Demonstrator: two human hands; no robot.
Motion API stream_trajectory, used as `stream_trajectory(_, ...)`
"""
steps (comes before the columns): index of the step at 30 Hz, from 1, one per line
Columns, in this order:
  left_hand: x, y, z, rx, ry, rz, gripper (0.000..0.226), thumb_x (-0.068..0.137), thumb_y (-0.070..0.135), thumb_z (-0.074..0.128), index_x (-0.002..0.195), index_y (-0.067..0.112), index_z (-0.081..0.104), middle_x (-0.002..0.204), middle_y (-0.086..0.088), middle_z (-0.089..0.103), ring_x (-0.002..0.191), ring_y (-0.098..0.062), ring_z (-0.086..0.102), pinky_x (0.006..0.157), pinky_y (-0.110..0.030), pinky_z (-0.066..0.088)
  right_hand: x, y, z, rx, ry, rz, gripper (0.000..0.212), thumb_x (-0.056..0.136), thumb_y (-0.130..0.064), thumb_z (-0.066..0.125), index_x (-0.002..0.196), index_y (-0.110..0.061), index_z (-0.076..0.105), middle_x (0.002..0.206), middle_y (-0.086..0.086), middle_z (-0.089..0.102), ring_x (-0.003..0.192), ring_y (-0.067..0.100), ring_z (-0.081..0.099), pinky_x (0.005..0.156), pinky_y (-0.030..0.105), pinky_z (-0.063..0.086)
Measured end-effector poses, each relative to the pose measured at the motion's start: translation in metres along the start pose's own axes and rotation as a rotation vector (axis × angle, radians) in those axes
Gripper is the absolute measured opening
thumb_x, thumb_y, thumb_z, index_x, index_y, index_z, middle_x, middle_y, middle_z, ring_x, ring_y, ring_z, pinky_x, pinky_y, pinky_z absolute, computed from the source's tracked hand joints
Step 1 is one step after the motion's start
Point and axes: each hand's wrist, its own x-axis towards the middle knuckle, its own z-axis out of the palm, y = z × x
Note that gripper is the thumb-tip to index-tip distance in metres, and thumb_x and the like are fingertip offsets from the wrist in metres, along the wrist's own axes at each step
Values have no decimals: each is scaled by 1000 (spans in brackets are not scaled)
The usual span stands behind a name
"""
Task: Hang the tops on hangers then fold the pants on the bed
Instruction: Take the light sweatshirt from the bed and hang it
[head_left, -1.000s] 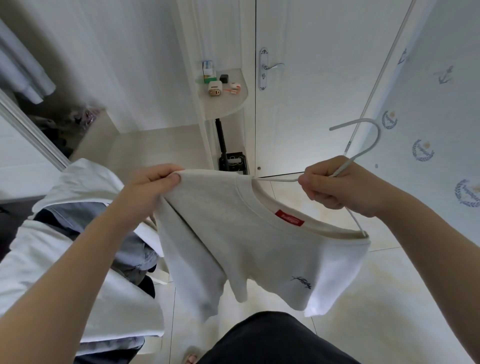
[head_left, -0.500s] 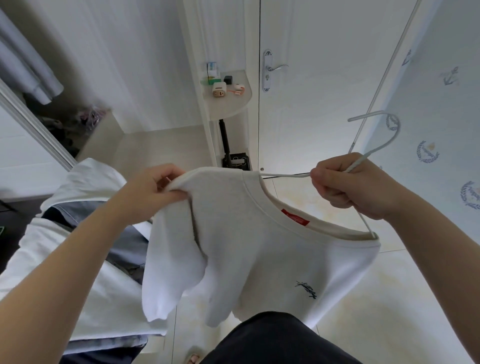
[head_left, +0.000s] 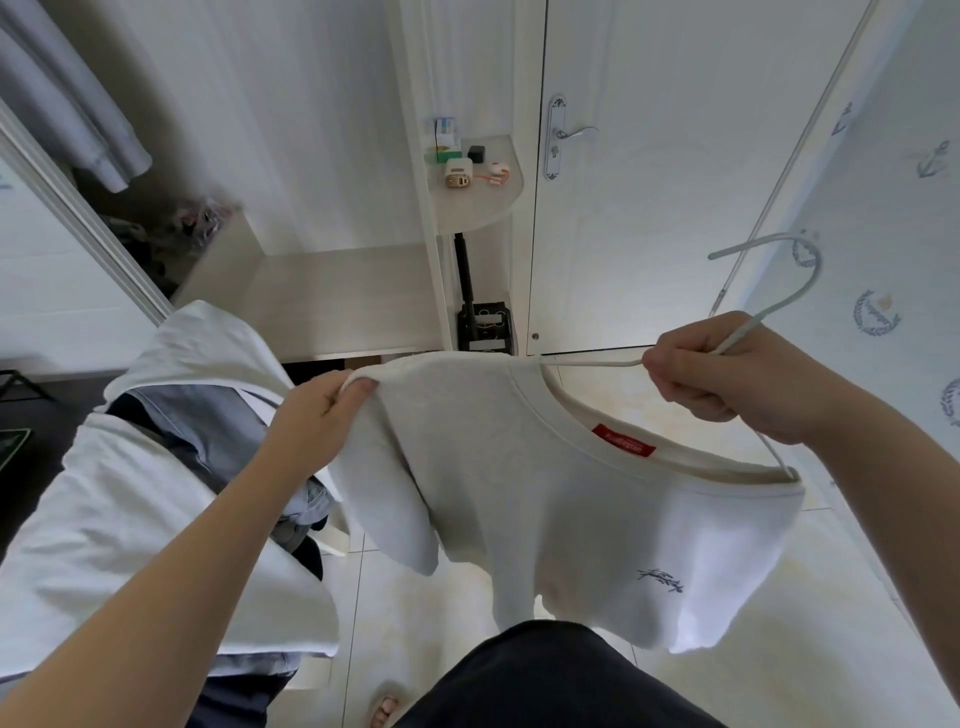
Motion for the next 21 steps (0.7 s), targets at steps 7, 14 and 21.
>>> stream_trajectory(7, -3, 61, 0, -299, -277, 200, 22, 99, 31, 53, 105, 44, 70, 105, 15, 72, 103, -6, 65, 88, -17, 48, 2, 4, 14, -56, 49, 39, 42, 91, -40, 65, 60, -12, 59, 56, 12, 28, 52, 21, 21, 45, 22, 24)
stream_trajectory(14, 1, 91, 1, -310, -364, 200, 18, 96, 19, 68, 84, 30, 75, 83, 11, 68, 81, -7, 60, 77, -16, 43, 0, 5, 17, -52, 46, 56, 42, 86, -45, 66, 62, -10, 61, 55, 11, 30, 50, 19, 24, 45, 21, 25)
stream_trajectory(21, 0, 95, 4, -204, -143, 350, 8, 86, 15, 78, 82, 21, 74, 81, 8, 63, 80, -12, 58, 74, -18, 41, -5, 2, 21, -127, 84, 40, 47, 81, -56, 63, 63, -13, 61, 51, 3, 32, 49, 18, 26, 49, 29, 23)
